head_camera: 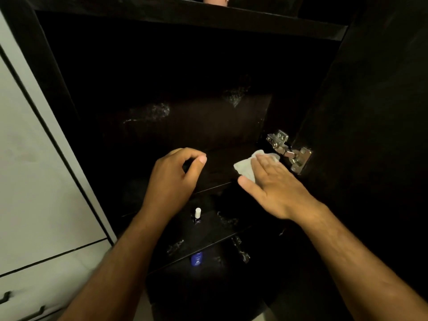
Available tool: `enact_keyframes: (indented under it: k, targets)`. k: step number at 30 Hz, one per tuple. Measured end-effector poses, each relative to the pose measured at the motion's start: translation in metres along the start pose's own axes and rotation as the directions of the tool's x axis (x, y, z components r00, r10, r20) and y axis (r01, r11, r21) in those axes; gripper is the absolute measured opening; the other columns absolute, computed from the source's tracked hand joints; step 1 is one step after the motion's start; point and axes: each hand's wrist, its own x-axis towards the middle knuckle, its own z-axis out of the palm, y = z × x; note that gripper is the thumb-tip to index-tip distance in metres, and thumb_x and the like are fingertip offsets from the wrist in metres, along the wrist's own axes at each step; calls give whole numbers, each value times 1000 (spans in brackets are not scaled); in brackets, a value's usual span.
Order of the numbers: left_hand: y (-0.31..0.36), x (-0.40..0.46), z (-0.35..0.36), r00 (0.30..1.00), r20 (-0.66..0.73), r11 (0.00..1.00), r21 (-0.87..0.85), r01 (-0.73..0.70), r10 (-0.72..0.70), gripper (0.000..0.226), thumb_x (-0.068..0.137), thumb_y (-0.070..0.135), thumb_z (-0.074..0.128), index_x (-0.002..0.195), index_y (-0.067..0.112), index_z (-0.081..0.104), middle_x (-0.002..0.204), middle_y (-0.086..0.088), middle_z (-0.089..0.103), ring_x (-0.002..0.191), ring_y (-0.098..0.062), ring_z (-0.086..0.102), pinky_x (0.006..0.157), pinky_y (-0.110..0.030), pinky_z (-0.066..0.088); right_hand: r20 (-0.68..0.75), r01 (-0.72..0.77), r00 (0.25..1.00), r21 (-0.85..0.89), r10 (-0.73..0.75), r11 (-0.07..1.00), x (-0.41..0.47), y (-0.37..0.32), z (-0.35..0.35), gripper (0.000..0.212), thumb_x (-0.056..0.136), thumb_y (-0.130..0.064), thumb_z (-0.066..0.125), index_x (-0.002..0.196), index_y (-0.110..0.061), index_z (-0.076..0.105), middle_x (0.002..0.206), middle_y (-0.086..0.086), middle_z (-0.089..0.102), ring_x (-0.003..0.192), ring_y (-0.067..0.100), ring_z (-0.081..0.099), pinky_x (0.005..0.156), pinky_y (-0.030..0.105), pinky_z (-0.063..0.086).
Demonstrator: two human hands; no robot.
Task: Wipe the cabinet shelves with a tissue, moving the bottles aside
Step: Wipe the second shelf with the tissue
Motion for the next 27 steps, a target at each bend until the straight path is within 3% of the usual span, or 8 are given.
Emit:
enact_keyframes:
  k: [3, 6, 9, 12, 16, 20, 23, 27]
  targets:
    - [4, 0, -2, 998, -58, 1000, -24, -10, 8, 15, 95, 30, 57, 98, 26, 71, 98, 17, 68, 92, 5, 60, 75, -10, 47, 10, -27, 1000, -32, 27, 999, 26, -7, -3, 104, 79, -81, 2, 156, -11, 1, 164, 8, -5, 151, 17, -9, 123, 35, -4]
    - [8, -2, -6, 994, -111, 1000, -20, -5, 3, 15, 95, 31, 57, 97, 27, 71, 97, 18, 68, 93, 7, 61, 74, -10, 46, 8, 93, 996, -12, -93, 996, 30, -29, 3, 101, 82, -81, 7, 157, -14, 2, 164, 8, -6, 151, 17, -11, 123, 35, -4]
    - [8, -8, -12, 992, -122, 999, 27, 19, -15, 15, 95, 34, 56, 100, 29, 69, 96, 23, 64, 93, 9, 59, 74, -6, 44, 8, 208, 978, 25, -208, 978, 2, -28, 7, 101, 78, -81, 5, 157, -18, 1, 164, 1, -10, 149, 10, -15, 122, 33, -6]
    - [5, -17, -15, 992, -114, 993, 93, 72, -61, 18, 95, 37, 54, 105, 31, 67, 94, 25, 60, 87, 13, 57, 67, -5, 40, 17, 167, 986, 67, -168, 984, -9, -7, 5, 89, 84, -74, 3, 157, -22, 1, 163, -7, -11, 146, 1, -17, 121, 29, -10]
    - [8, -28, -14, 990, -131, 980, 181, 79, -55, 20, 94, 34, 55, 106, 27, 69, 95, 20, 61, 83, 15, 54, 69, -5, 37, -29, 95, 995, 7, -95, 995, 23, -9, 5, 97, 84, -76, 0, 157, -13, 8, 165, 5, 1, 151, 13, -7, 123, 36, -3]
    - [13, -37, -14, 985, -164, 971, 221, 89, -53, 21, 94, 33, 55, 106, 24, 69, 97, 19, 60, 82, 12, 53, 72, -3, 37, -59, 221, 973, -17, -221, 975, 36, -43, 11, 96, 87, -75, 10, 156, -8, 12, 164, 12, 7, 152, 20, -1, 123, 38, 1]
    - [14, -47, -15, 979, -200, 967, 237, 97, -49, 21, 94, 32, 56, 106, 22, 70, 98, 17, 62, 86, 7, 55, 74, -4, 37, -97, 353, 932, 37, -349, 935, 5, -47, 17, 93, 86, -75, 12, 156, -13, 14, 165, 5, 6, 151, 15, -3, 123, 36, 0]
    - [13, -61, -20, 973, -215, 968, 216, 128, -81, 23, 93, 33, 56, 109, 22, 68, 100, 17, 62, 85, 10, 55, 73, -9, 41, -39, 282, 959, 31, -281, 959, -13, -18, 13, 86, 87, -71, 4, 157, -21, 5, 164, -6, -5, 148, 3, -12, 121, 32, -10]
